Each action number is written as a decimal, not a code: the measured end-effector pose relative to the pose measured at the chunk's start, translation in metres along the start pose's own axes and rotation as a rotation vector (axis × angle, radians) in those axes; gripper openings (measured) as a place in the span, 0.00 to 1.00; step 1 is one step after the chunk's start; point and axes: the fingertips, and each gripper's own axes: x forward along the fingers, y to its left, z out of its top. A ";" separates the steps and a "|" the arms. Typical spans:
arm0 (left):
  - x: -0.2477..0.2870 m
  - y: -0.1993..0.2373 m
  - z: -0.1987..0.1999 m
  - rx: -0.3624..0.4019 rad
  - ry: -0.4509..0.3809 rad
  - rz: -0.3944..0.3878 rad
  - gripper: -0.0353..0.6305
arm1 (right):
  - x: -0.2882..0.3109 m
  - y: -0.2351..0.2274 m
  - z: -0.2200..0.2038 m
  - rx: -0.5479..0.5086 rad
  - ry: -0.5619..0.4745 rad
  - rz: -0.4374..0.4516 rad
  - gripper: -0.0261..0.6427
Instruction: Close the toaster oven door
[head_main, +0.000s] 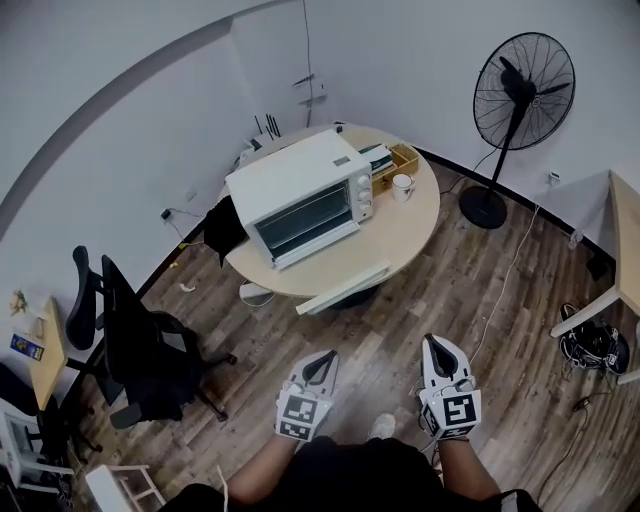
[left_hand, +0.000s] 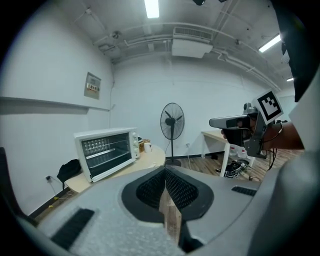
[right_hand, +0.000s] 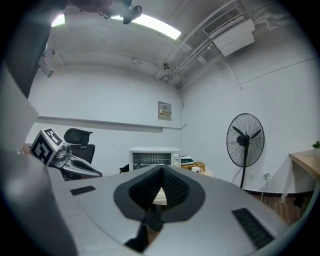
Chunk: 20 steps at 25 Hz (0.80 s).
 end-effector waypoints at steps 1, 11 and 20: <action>0.003 0.002 0.001 -0.011 -0.001 0.017 0.06 | 0.005 -0.004 0.001 -0.004 -0.004 0.018 0.03; 0.012 0.044 -0.012 -0.046 0.041 0.188 0.06 | 0.070 0.001 0.009 -0.014 -0.021 0.186 0.03; 0.021 0.106 -0.030 -0.034 0.080 0.266 0.06 | 0.148 0.040 0.006 -0.022 0.002 0.337 0.03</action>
